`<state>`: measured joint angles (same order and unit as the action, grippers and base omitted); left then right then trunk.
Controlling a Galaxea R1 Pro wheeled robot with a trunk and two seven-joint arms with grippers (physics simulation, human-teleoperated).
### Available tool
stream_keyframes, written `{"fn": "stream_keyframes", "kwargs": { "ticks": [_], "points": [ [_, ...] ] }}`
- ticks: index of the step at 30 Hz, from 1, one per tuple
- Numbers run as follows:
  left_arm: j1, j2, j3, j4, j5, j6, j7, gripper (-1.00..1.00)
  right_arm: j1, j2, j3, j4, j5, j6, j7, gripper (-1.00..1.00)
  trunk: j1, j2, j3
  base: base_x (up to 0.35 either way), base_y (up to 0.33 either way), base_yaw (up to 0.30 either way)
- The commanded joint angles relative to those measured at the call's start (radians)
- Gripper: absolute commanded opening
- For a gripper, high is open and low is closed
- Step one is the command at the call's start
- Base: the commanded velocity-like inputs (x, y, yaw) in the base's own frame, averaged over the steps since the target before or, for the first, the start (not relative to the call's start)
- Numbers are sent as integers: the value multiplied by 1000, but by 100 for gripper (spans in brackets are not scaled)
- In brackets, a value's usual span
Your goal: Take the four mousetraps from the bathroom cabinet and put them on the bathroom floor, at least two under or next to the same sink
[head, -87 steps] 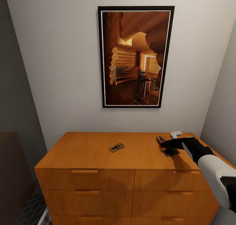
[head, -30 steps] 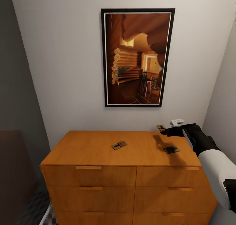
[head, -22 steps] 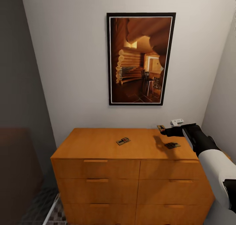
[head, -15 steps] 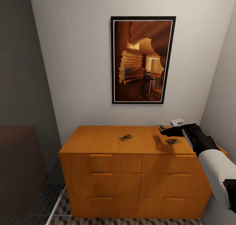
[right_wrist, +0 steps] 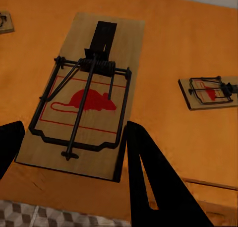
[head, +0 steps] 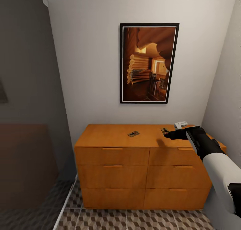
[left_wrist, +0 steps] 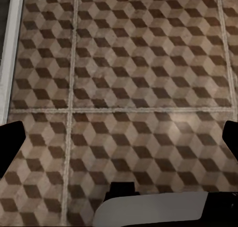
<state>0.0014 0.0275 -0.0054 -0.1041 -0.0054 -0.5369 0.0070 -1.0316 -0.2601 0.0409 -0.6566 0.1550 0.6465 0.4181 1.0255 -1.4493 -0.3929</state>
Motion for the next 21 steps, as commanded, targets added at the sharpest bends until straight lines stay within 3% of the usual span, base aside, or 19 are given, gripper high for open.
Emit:
{"fn": "stream_keyframes", "kwargs": {
  "ticks": [1, 21],
  "points": [
    [0, 0, -1, -1, -1, -2, 1, 100, -1, -1, 2, -1, 7, 4, 7, -100, 0, -1, -1, -280, 146, 0],
    [0, 0, -1, -1, -1, -1, 1, 100, -1, -1, 2, 8, 6, 2, 2, -100, 0, -1, -1, -280, 144, 0]
  ]
}}
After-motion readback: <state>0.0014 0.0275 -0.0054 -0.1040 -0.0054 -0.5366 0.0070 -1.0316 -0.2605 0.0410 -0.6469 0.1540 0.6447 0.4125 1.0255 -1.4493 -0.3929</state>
